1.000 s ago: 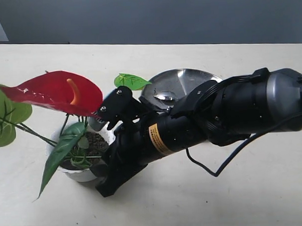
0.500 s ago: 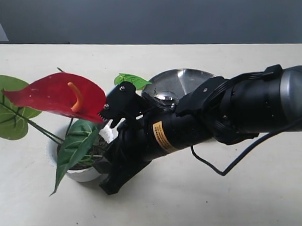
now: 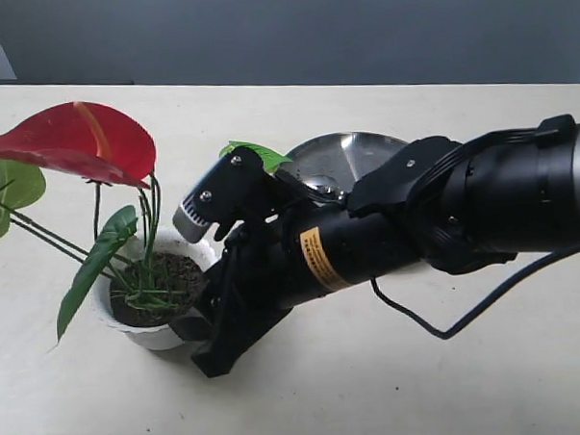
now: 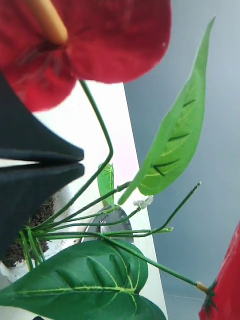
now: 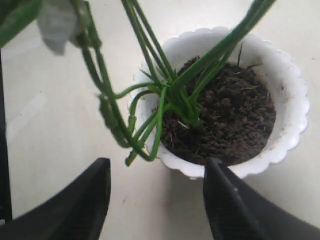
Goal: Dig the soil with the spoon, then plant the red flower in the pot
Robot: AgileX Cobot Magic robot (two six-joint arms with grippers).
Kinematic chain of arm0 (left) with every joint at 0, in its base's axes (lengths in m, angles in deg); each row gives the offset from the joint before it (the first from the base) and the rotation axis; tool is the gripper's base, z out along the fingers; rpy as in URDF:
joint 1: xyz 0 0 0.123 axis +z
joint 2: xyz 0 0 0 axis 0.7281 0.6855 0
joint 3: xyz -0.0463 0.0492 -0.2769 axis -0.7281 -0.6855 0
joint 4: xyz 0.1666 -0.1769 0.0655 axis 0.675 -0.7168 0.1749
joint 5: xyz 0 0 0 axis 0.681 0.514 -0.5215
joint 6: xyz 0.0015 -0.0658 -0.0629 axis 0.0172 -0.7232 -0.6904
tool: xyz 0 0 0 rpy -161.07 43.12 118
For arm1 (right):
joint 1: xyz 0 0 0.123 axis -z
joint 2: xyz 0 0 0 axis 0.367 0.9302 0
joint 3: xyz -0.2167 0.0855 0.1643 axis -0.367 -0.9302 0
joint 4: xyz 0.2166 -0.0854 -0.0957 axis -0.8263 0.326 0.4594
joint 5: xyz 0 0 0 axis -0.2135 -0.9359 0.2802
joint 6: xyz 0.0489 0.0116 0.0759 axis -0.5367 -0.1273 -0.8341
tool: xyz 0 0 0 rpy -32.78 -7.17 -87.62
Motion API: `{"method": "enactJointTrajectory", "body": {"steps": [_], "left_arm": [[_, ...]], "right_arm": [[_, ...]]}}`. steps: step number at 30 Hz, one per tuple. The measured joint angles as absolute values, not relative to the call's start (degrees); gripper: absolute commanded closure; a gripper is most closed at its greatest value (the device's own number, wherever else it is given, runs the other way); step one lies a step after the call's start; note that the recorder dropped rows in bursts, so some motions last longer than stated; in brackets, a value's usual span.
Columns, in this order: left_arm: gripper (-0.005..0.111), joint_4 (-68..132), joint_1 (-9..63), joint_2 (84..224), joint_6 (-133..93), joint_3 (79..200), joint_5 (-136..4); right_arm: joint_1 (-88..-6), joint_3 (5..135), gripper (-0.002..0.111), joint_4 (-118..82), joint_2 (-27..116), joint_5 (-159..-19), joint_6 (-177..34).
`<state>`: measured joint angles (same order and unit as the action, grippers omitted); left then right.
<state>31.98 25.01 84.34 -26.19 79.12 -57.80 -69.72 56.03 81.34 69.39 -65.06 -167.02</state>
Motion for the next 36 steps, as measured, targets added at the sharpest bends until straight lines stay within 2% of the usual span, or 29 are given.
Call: {"method": "enactJointTrajectory", "body": {"steps": [6, 8, 11, 13, 23, 29, 36], "left_arm": [[0.106, 31.98, 25.01, 84.34, -26.19, 79.12, -57.8], [0.106, 31.98, 25.01, 84.34, -26.19, 79.12, -57.8], [0.106, 31.98, 25.01, 84.34, -26.19, 79.12, -57.8], [0.106, 31.98, 25.01, 84.34, -26.19, 79.12, -57.8], [0.106, 31.98, 25.01, 84.34, -26.19, 79.12, -57.8], [0.106, 31.98, 25.01, 84.34, -26.19, 79.12, -57.8], [0.106, 31.98, 25.01, 84.34, -26.19, 79.12, -57.8]], "right_arm": [[-69.72, 52.97, 0.057, 81.47, 69.36, -63.48, -167.29], [-69.72, 51.55, 0.069, 81.47, 68.47, -62.6, -167.55], [-69.72, 49.14, 0.096, 81.47, 66.06, -62.29, -167.69], [-69.72, 46.93, 0.109, 81.47, 63.52, -61.75, -167.69], [-69.72, 40.45, 0.108, 81.58, 44.53, -61.08, -174.17], [-69.72, 40.46, 0.108, 81.58, 31.26, -70.62, -184.44], [-69.72, 40.46, 0.108, 81.58, 17.94, -83.21, -185.91]]}}
